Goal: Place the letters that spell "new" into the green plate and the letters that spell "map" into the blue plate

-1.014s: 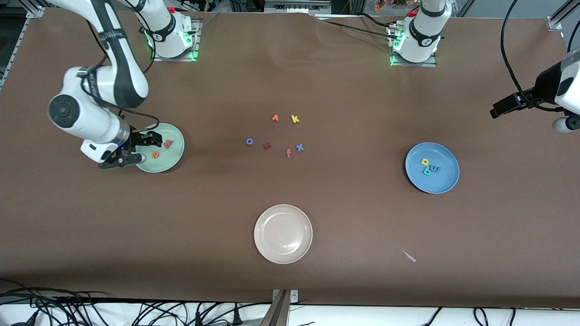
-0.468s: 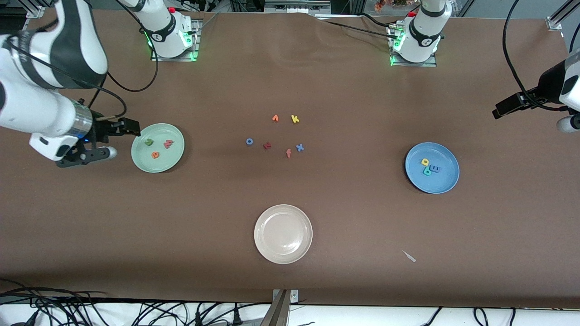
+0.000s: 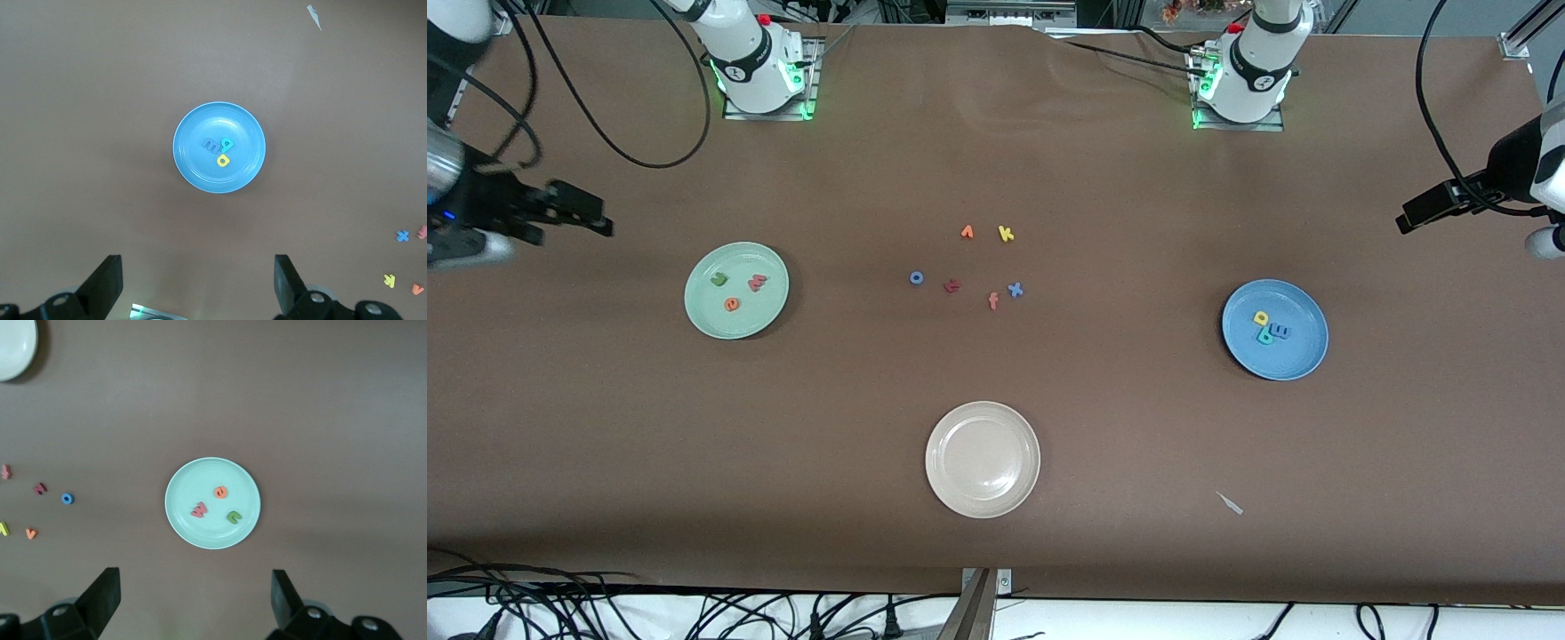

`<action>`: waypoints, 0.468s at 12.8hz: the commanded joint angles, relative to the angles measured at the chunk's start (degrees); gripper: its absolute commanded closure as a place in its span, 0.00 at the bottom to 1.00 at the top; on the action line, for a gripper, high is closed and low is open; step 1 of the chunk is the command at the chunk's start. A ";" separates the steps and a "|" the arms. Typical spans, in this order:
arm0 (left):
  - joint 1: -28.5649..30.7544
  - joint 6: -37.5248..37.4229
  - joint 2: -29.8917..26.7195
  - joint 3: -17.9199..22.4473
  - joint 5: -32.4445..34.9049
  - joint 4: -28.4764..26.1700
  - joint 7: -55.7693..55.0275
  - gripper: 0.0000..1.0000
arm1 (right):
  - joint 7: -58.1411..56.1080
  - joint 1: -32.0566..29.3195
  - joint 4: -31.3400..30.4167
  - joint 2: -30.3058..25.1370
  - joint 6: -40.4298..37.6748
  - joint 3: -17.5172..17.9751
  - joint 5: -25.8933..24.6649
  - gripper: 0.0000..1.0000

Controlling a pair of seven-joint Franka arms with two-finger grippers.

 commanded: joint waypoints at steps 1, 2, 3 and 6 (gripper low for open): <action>0.42 -0.86 0.83 0.00 -1.57 1.81 1.38 0.00 | 0.58 -0.91 1.08 -1.24 -0.16 1.41 -2.11 0.00; 0.51 -0.86 0.83 0.00 -1.57 1.72 1.38 0.00 | 1.02 -0.64 1.70 -0.27 1.76 1.41 -1.85 0.00; 0.42 -0.86 0.83 0.00 -1.57 1.72 1.29 0.00 | 0.85 -0.64 1.45 0.00 3.60 1.41 -1.50 0.00; 0.33 -1.03 1.01 0.00 -1.48 1.72 1.29 0.00 | 0.85 -0.55 0.66 -1.75 0.21 3.69 -3.95 0.00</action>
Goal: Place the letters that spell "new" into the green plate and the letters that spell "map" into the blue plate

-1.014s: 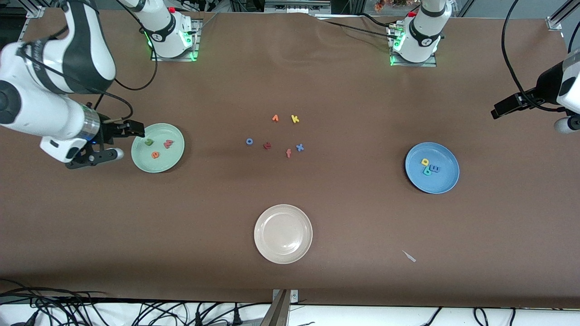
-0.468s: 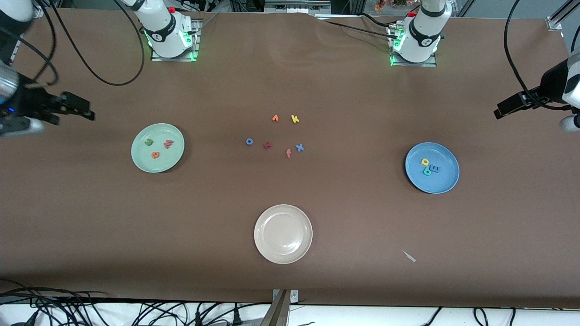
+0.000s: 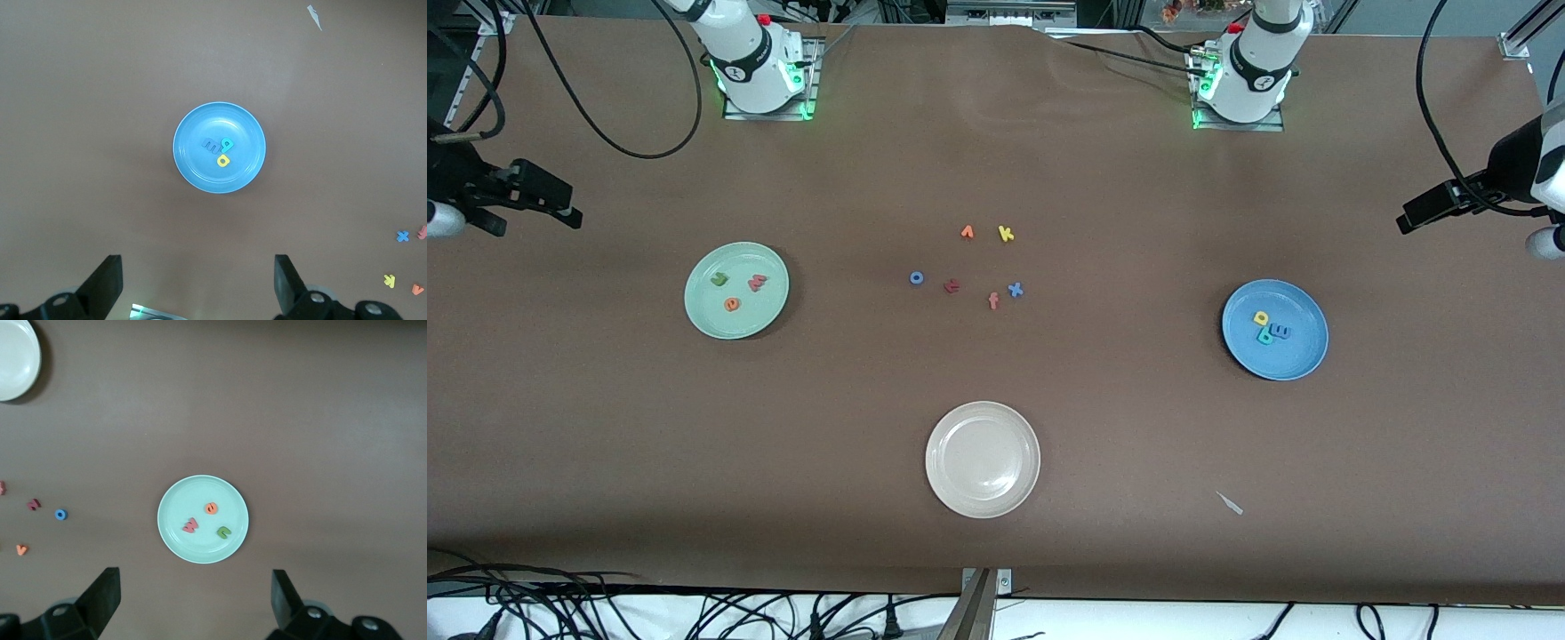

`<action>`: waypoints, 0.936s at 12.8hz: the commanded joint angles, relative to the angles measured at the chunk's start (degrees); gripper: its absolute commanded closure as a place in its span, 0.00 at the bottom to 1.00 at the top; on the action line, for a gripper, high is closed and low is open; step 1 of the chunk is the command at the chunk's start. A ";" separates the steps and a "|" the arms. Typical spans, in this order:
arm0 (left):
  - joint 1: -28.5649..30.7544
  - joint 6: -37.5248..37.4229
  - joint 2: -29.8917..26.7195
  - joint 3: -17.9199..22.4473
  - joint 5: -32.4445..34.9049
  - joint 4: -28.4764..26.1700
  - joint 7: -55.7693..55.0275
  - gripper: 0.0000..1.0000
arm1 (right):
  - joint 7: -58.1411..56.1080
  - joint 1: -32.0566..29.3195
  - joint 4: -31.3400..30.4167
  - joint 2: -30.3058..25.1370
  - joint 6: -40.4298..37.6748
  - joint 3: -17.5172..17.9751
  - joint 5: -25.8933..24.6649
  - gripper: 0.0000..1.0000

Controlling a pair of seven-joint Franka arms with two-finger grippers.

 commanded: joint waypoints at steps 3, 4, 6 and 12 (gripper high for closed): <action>0.32 -1.12 0.98 -0.02 -1.48 1.70 1.29 0.00 | -0.01 -0.50 1.25 0.92 -1.62 1.58 -1.88 0.00; 0.32 -1.21 0.98 -0.02 -1.48 1.70 1.29 0.00 | -0.02 -0.58 1.25 1.02 -1.70 1.48 -2.14 0.00; 0.32 -1.21 0.98 -0.02 -1.48 1.70 1.29 0.00 | -0.02 -0.59 1.25 0.93 -2.06 1.48 -2.23 0.00; 0.41 -1.29 0.98 -0.02 -1.48 1.70 1.29 0.00 | 0.50 -0.59 1.16 0.49 -2.58 0.87 -3.72 0.00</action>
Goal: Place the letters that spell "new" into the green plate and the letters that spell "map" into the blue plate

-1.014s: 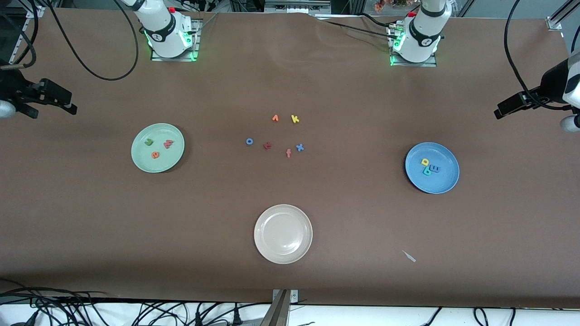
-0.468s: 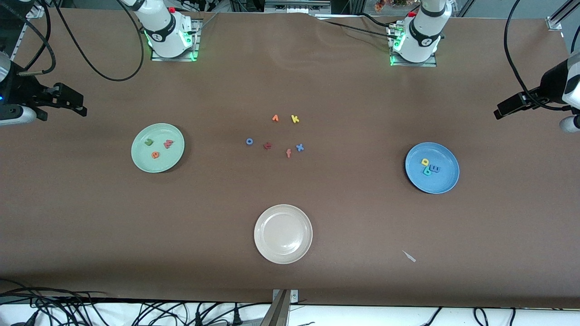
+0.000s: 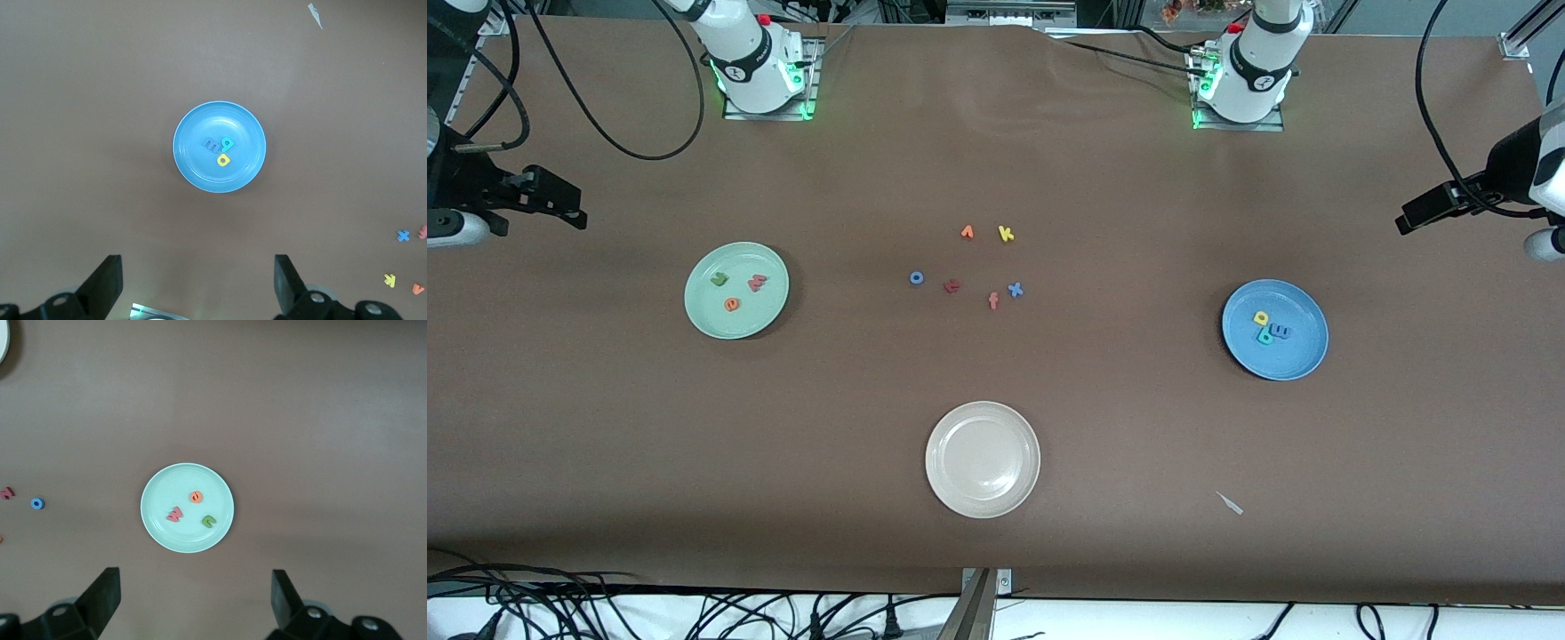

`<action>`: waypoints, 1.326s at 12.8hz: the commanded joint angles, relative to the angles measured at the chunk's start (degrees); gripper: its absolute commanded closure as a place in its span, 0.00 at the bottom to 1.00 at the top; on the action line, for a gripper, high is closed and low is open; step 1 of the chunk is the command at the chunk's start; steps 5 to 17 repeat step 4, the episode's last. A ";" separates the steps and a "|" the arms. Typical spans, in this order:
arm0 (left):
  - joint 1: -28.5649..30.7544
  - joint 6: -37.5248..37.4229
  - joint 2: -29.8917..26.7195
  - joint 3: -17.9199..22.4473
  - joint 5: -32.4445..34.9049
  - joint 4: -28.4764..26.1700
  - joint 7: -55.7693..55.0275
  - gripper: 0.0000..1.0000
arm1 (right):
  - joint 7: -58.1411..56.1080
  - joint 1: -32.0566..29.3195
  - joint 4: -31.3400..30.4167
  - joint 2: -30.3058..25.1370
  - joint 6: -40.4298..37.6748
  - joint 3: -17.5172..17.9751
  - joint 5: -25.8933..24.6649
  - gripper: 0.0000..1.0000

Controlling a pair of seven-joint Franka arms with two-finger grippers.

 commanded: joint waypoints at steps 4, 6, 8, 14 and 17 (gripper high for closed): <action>0.41 -1.32 0.78 -0.02 -1.48 1.70 1.29 0.00 | -0.10 -0.43 1.04 0.09 -1.39 -0.32 -0.17 0.00; 0.41 -1.32 0.78 -0.02 -1.48 1.70 1.29 0.00 | -0.10 -0.43 1.04 0.09 -1.39 -0.32 -0.17 0.00; 0.41 -1.32 0.78 -0.02 -1.48 1.70 1.29 0.00 | -0.10 -0.43 1.04 0.09 -1.39 -0.32 -0.17 0.00; 0.41 -1.32 0.78 -0.02 -1.48 1.70 1.29 0.00 | -0.10 -0.43 1.04 0.09 -1.39 -0.32 -0.17 0.00; 0.41 -1.32 0.78 -0.02 -1.48 1.70 1.29 0.00 | -0.10 -0.43 1.04 0.09 -1.39 -0.32 -0.17 0.00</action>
